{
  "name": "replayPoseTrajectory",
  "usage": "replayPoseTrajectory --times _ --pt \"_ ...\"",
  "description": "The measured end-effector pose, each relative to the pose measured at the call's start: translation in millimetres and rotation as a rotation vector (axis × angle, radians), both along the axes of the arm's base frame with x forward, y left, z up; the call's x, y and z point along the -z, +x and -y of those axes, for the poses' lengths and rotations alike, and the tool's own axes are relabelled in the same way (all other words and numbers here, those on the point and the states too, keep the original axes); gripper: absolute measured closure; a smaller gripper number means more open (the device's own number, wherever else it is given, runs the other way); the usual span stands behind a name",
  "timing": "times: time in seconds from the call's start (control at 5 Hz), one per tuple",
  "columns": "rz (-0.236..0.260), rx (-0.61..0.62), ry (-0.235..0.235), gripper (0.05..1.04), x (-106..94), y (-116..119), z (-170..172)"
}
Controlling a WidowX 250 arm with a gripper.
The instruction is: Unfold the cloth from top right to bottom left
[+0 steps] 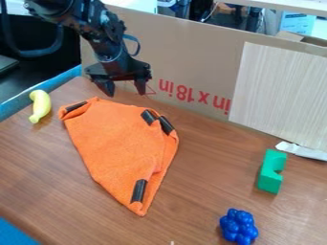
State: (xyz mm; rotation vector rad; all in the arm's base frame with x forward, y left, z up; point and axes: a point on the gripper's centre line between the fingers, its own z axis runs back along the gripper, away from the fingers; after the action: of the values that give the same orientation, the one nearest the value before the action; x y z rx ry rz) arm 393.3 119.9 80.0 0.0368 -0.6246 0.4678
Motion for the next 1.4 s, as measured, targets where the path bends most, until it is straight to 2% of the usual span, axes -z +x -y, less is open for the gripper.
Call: replayPoseTrajectory --times 0.2,0.8,1.0,1.2,1.4 --pt "-0.036 -0.003 -0.013 0.083 15.0 -2.6 1.3" --pt "0.0 0.004 0.013 0.083 18.7 1.5 11.9" --pt "-0.01 -0.002 0.012 0.083 25.0 1.3 11.2" --pt "0.013 -0.018 0.016 0.083 25.0 4.6 9.0" --pt "0.01 -0.053 0.005 0.083 41.1 5.9 6.7"
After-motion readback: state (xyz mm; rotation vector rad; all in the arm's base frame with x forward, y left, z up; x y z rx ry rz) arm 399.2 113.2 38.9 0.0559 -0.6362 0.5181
